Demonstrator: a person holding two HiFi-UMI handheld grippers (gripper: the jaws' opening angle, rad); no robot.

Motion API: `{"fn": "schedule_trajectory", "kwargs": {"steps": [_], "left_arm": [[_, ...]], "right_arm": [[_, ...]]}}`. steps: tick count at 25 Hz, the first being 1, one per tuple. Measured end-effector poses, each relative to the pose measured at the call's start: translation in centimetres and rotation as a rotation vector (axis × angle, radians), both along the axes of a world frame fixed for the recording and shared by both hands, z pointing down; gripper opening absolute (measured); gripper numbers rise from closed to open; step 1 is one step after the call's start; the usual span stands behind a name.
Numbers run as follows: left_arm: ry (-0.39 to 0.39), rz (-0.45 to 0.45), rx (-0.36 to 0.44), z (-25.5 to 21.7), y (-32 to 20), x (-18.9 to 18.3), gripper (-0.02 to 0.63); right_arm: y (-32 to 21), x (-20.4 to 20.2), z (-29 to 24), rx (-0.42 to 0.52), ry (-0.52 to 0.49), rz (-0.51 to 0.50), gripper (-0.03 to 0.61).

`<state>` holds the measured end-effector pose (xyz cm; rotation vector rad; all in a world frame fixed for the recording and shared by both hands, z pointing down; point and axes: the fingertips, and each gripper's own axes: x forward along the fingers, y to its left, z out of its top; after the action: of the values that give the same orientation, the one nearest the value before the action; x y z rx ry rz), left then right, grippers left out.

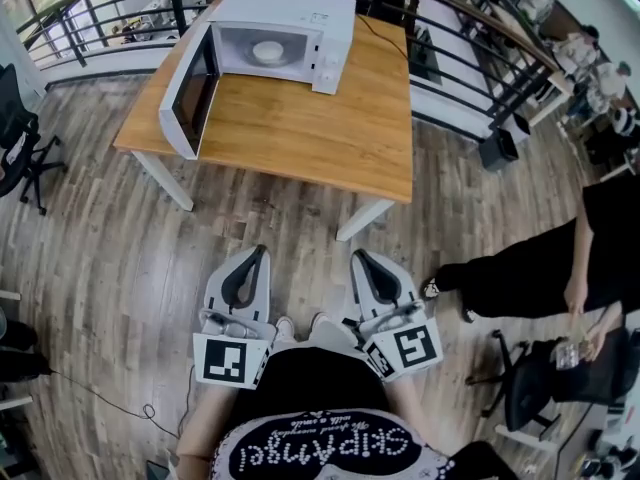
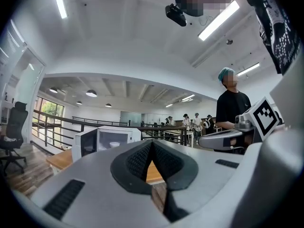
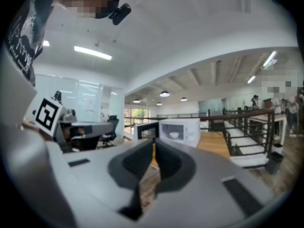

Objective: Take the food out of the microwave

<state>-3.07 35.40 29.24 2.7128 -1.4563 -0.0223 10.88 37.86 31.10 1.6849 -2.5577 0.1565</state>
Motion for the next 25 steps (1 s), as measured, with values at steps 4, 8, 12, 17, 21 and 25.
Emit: {"fn": "schedule_trajectory", "kwargs": {"steps": [4,8,12,17,21,25], "left_arm": [[0.006,-0.007,-0.021,0.6,-0.2,-1.6,0.031],[0.014,-0.038,-0.041,1.0,-1.0,-3.1,0.031],[0.025,-0.054,-0.050,1.2,-2.4,-3.5,0.031],[0.022,-0.068,-0.019,1.4,-5.0,-3.5,0.031],[0.021,-0.078,-0.011,1.5,-8.0,-2.4,0.031],[0.015,-0.066,-0.031,1.5,-11.4,-0.2,0.031]], "right_arm": [[0.0,-0.9,0.2,-0.006,0.011,0.026,0.037],[-0.6,-2.3,0.3,-0.016,0.016,0.018,0.037],[-2.1,-2.6,0.3,-0.019,0.019,0.003,0.037],[-4.8,-2.3,0.9,-0.030,0.015,-0.024,0.037],[-8.0,-1.4,1.6,-0.032,0.012,-0.043,0.037],[-11.5,-0.2,1.3,-0.031,0.001,-0.068,0.037]]}}
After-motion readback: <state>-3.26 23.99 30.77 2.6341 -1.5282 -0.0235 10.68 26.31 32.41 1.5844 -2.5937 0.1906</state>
